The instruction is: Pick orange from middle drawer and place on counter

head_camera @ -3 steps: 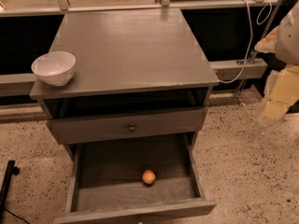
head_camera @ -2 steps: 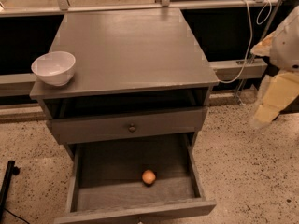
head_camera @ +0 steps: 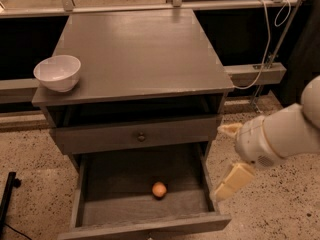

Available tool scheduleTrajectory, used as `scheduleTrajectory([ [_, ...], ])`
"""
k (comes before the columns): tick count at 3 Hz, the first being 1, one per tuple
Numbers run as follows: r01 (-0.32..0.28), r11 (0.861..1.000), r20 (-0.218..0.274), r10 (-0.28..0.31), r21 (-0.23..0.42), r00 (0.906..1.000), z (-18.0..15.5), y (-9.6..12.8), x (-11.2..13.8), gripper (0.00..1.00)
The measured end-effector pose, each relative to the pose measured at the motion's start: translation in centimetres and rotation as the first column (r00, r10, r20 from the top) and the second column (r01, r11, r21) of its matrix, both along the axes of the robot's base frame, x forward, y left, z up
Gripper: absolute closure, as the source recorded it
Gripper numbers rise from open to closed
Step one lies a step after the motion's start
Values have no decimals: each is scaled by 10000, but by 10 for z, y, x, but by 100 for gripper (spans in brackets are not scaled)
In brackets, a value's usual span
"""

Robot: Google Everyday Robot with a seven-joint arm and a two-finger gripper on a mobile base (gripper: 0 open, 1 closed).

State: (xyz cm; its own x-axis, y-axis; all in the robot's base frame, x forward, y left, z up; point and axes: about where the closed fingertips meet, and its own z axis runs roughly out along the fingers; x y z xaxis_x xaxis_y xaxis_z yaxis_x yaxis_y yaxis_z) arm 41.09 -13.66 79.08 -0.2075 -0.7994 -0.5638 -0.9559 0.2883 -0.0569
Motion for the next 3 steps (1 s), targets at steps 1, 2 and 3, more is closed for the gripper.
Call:
scheduleTrajectory([
  [1,-298,9995,699,292,83,9971,-12,5,8,0],
  [2,-40,9979,883,-18,652,9961,-47,21,16,0],
  [3,-82,9842,807,-62,1767,9967,-122,49,-1,0],
])
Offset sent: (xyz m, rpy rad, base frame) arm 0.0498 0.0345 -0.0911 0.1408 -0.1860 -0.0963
